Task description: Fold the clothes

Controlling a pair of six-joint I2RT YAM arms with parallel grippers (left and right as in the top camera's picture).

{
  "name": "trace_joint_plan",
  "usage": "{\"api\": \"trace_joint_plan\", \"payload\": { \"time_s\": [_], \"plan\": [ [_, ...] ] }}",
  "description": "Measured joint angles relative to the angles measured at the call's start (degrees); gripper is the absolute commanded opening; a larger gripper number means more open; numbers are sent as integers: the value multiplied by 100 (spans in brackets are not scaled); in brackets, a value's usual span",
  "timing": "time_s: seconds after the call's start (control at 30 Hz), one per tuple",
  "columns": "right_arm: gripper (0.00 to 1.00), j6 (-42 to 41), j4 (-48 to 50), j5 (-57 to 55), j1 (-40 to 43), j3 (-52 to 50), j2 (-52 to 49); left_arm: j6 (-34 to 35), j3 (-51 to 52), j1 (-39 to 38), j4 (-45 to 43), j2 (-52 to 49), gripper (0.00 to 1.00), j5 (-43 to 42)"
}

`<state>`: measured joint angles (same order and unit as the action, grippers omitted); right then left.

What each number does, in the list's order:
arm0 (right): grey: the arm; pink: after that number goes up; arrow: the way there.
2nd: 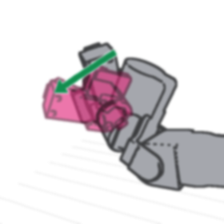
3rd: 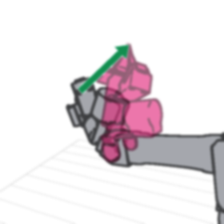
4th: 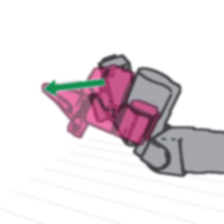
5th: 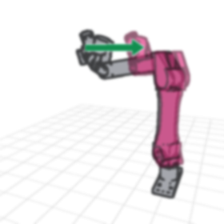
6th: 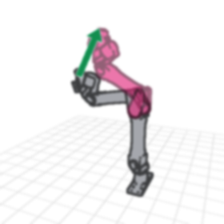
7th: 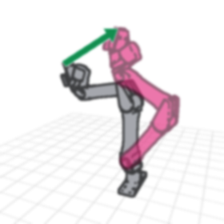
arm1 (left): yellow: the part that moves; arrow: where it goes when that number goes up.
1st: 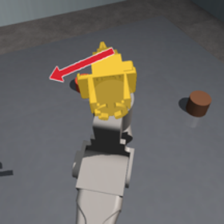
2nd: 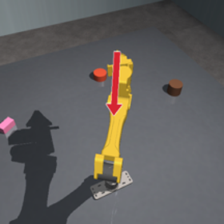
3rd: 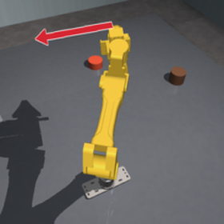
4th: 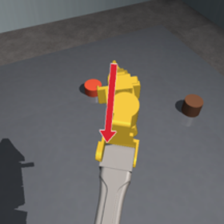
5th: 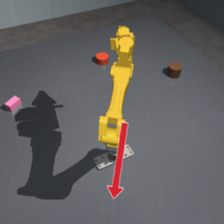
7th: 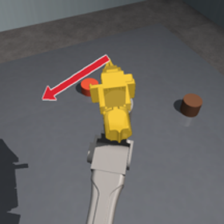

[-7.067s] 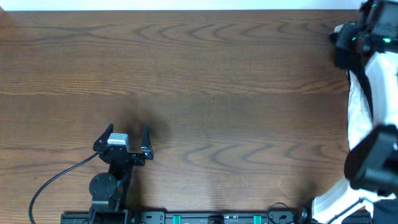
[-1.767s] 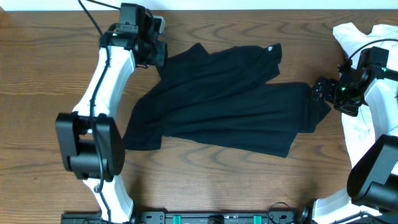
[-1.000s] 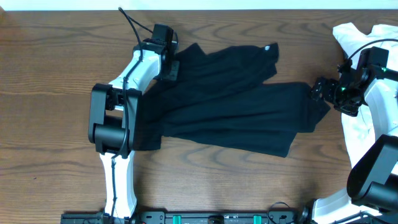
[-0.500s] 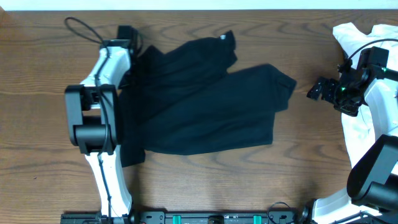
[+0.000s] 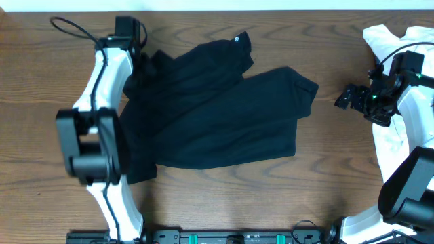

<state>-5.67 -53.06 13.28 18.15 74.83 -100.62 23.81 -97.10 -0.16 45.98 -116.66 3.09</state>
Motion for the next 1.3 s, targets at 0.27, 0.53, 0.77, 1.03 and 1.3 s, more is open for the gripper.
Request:
{"api": "trace_joint_plan", "payload": {
  "time_s": [0.27,0.53,0.77,1.03,1.3],
  "plan": [
    [99,457,164,-549,-2,0,0,-76,-2,15,4,769,49,-131],
    [99,879,166,-1322,-2,0,0,-160,-2,151,164,938,76,-380],
    [99,555,431,-754,0,0,0,-157,-2,210,337,953,76,-424],
    [95,-667,28,1436,-101,-61,0,-289,111,210,358,953,75,-444],
    [63,-1137,522,1464,-1095,-1064,-2,-636,905,212,103,879,75,-437]
  ]
}}
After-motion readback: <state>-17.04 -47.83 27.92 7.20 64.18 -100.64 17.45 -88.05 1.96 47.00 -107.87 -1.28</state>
